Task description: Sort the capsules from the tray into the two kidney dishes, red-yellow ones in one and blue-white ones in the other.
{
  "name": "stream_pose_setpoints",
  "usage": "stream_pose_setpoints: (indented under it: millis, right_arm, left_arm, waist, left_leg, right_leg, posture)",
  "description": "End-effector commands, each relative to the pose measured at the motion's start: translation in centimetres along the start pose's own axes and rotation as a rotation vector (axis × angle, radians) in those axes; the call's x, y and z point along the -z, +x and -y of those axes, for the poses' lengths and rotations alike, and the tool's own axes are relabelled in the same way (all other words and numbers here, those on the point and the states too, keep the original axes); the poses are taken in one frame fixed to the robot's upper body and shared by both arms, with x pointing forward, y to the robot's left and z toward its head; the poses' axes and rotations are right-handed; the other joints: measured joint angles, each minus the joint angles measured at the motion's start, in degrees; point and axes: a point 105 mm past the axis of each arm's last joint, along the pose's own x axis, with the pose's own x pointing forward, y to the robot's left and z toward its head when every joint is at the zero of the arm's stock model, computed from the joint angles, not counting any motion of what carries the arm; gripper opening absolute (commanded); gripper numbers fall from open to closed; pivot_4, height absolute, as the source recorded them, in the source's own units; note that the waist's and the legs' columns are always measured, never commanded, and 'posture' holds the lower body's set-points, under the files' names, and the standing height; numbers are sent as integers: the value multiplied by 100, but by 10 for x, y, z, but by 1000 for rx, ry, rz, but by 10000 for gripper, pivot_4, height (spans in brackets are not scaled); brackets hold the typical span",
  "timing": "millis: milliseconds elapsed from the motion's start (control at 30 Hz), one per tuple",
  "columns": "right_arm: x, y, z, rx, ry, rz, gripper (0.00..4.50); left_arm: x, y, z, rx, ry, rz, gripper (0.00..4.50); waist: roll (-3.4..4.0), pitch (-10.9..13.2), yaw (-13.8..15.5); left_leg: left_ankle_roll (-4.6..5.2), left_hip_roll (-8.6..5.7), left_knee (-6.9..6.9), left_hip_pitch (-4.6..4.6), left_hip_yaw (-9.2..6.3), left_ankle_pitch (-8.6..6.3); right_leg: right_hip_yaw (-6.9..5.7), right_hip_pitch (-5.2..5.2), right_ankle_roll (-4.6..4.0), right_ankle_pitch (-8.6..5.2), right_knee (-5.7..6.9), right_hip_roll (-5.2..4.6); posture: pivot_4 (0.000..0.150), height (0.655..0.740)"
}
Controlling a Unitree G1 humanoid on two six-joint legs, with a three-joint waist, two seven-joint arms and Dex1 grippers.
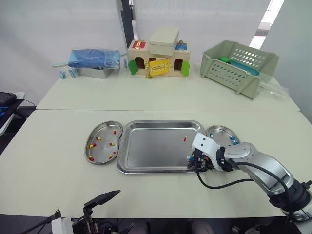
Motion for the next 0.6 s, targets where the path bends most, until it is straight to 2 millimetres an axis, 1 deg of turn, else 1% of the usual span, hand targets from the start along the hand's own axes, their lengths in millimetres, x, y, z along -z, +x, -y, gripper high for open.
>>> stream_pose_setpoints:
  millis: [33,67,100,333,467,500,600]
  right_arm:
    - [-4,-2,2,10,-10,12,4350]
    - [-5,-2,2,11,-10,13,1214]
    - [-5,-2,1,10,-10,15,78]
    - [-13,-3,1,13,-24,69,78]
    - [-17,-9,3,8,-27,110,78]
    - [-19,-11,3,5,-30,129,78]
    - [-24,-37,7,3,-34,257,78]
  left_arm:
    - [-1,-2,3,4,3,-2,45000]
    - [-1,-2,3,5,4,-2,45000]
    - [-2,-2,2,4,5,-2,45000]
    - [-2,-1,0,4,14,-1,45000]
    - [-3,2,1,29,13,2,45000]
    - [-3,2,1,37,13,0,45000]
    - [-5,7,1,99,22,8,45000]
  waist:
    - [0,0,0]
    - [0,0,0]
    - [0,0,0]
    - [0,0,0]
    - [0,0,1]
    - [0,0,0]
    - [-1,1,25]
  left_leg:
    - [0,0,0,0,0,0]
    - [0,0,0,0,0,0]
    - [0,0,0,0,0,0]
    - [0,0,0,0,-1,0]
    - [0,0,0,-1,-1,0]
    - [0,0,-1,-1,-1,0]
    - [0,0,-1,-5,-1,0]
  right_leg:
    - [0,0,0,0,0,0]
    - [0,0,0,0,0,0]
    - [0,0,0,0,0,0]
    - [0,-1,0,0,0,0]
    - [0,-1,0,0,0,0]
    - [0,-1,0,0,0,0]
    - [-3,0,0,0,-3,0]
  posture:
    - [1500,7400]
    - [1500,7400]
    - [1500,7400]
    - [1500,7400]
    - [1500,7400]
    - [1500,7400]
    - [1500,7400]
